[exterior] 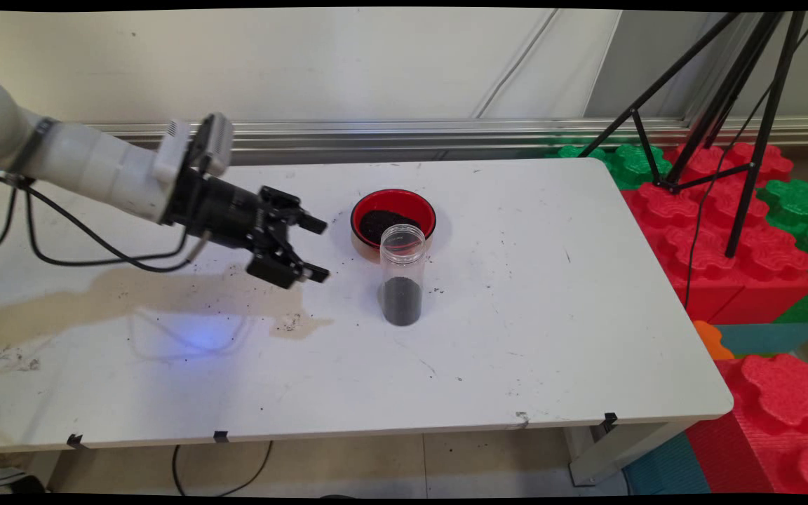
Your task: Pick up the black seasoning powder from the table
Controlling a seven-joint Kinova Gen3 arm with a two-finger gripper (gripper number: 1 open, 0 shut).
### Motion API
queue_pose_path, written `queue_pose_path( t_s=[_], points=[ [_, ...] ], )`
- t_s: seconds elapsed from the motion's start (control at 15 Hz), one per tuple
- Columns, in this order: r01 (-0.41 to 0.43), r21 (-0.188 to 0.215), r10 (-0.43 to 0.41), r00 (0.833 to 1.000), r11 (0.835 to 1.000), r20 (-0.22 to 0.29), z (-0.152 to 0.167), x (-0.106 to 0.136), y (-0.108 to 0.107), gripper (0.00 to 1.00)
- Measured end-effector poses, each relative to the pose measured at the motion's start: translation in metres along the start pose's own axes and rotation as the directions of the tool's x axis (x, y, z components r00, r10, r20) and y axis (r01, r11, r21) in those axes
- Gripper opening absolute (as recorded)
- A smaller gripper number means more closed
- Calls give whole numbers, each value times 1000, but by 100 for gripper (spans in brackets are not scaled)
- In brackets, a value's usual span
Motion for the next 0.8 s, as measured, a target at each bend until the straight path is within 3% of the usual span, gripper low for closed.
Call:
queue_pose_path(
  t_s=[0.47, 0.8],
  points=[
    [13, 26, -11, 998, 1000, -67, 49, -9, 3, 100],
    [9, 19, -7, 995, 1000, -102, 73, -16, 9, 100]
  ],
)
